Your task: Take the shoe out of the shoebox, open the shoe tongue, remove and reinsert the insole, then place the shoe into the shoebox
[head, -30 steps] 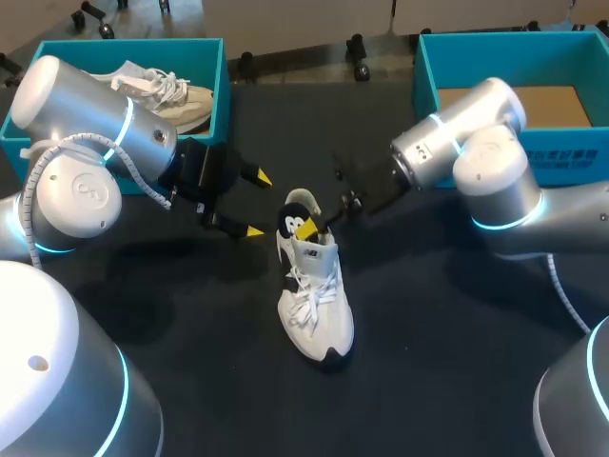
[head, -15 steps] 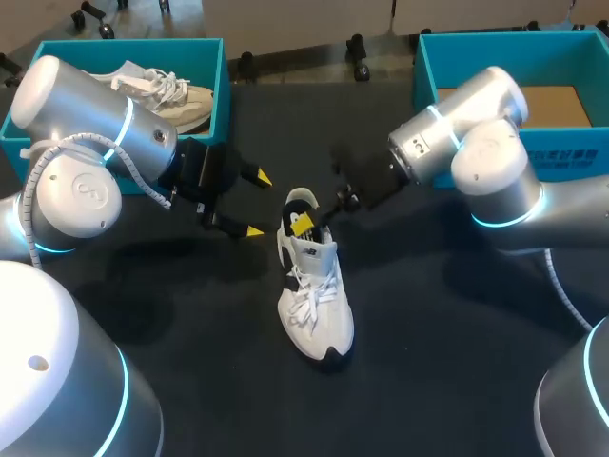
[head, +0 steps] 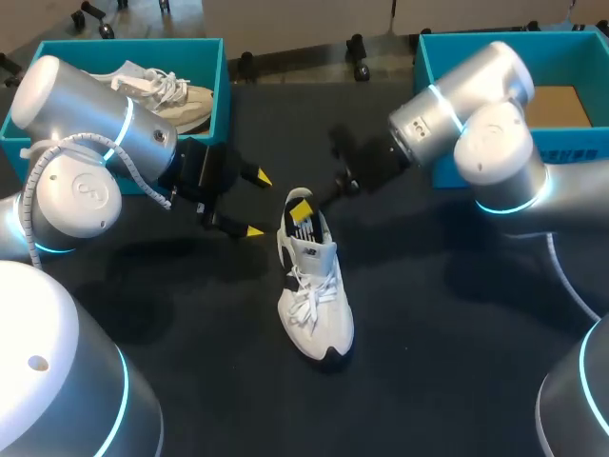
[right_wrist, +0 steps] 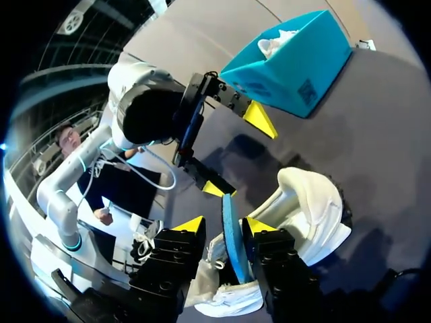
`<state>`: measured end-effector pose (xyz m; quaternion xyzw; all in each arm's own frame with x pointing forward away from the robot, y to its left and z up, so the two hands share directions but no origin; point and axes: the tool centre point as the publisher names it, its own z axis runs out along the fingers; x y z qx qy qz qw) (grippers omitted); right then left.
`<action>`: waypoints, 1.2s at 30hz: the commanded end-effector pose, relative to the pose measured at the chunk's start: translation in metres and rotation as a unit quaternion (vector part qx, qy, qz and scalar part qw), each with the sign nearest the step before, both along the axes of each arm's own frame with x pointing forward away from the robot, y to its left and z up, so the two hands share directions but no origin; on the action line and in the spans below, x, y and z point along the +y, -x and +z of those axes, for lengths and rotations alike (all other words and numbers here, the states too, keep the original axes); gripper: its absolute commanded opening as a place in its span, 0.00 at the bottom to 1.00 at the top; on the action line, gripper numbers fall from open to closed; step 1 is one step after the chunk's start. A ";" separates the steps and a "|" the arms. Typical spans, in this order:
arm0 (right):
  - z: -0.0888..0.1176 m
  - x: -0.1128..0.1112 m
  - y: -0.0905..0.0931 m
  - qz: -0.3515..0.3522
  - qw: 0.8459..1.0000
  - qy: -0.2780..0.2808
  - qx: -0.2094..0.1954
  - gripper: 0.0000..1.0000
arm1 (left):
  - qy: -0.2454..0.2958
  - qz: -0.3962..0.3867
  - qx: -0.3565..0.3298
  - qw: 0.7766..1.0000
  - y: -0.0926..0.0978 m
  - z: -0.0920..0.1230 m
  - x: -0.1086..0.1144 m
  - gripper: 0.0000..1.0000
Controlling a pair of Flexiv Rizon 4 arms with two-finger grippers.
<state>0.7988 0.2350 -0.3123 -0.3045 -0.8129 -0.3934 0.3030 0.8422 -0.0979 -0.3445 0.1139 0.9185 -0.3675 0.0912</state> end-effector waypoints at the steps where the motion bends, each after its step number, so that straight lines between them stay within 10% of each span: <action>1: 0.003 0.002 -0.006 0.005 1.000 0.007 -0.002 0.36 | -0.002 0.001 0.000 1.000 0.000 0.000 -0.001 1.00; 7: 0.000 -0.004 -0.016 0.007 1.000 0.007 -0.007 0.32 | -0.002 0.001 0.000 1.000 0.000 0.000 -0.001 1.00; 10: -0.002 -0.005 -0.021 0.011 1.000 0.006 -0.010 0.00 | -0.002 0.001 0.000 1.000 0.000 0.000 -0.001 1.00; 28: -0.012 0.009 -0.032 0.041 0.999 -0.005 -0.006 0.00 | -0.002 0.001 0.000 1.000 0.000 0.000 -0.001 1.00; 31: -0.007 0.007 -0.029 0.036 0.999 0.000 -0.009 0.22 | -0.002 0.001 0.000 1.000 0.000 0.000 -0.001 1.00; 36: 0.001 0.006 -0.023 0.032 0.999 0.008 -0.013 0.27 | -0.002 0.001 0.000 1.000 0.000 0.000 -0.001 1.00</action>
